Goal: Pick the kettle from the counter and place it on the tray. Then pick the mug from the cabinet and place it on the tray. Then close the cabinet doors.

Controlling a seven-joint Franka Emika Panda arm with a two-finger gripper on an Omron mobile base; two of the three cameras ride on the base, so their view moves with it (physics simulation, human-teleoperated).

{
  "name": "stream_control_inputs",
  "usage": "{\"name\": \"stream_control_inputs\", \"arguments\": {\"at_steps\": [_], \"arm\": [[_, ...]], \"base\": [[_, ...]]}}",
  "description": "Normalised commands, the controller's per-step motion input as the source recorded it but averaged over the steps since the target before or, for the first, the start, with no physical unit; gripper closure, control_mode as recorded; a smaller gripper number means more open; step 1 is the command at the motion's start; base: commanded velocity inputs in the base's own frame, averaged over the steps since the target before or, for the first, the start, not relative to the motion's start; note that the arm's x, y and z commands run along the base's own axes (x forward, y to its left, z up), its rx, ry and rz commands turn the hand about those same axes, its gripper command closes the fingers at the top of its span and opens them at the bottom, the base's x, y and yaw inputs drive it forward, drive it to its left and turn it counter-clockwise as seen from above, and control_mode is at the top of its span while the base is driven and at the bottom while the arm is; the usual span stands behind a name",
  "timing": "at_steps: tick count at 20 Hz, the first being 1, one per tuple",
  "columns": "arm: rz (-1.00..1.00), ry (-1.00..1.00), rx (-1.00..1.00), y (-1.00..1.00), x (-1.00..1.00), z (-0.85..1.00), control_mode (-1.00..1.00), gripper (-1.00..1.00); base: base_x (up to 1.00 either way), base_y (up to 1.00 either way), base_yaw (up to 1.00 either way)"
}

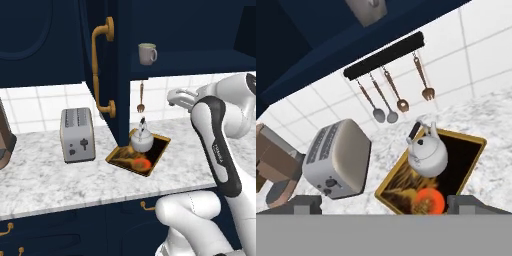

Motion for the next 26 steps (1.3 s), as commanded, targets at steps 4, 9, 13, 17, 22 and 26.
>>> {"name": "stream_control_inputs", "arguments": {"at_steps": [4, 9, 13, 17, 22, 26], "arm": [[0.05, 0.0, 0.07, 0.0, 0.0, 0.66, -1.0, -1.0], [0.04, -0.02, 0.0, 0.0, 0.01, 0.38, -1.0, -1.0], [0.03, -0.01, 0.0, -0.08, 0.03, 0.37, -1.0, -1.0], [0.02, -0.15, 0.0, -0.06, 0.07, 0.14, -1.0, -1.0], [0.0, -0.17, -0.02, -0.04, 0.23, 0.09, -1.0, -1.0], [0.0, 0.04, -0.02, -0.13, 0.24, 0.09, -1.0, -1.0]], "base": [[0.0, 0.0, 0.0], [0.0, 0.0, 0.0], [0.0, 0.0, 0.0], [0.0, 0.0, 0.0], [0.0, 0.0, 0.0], [0.0, 0.0, 0.0]]}}
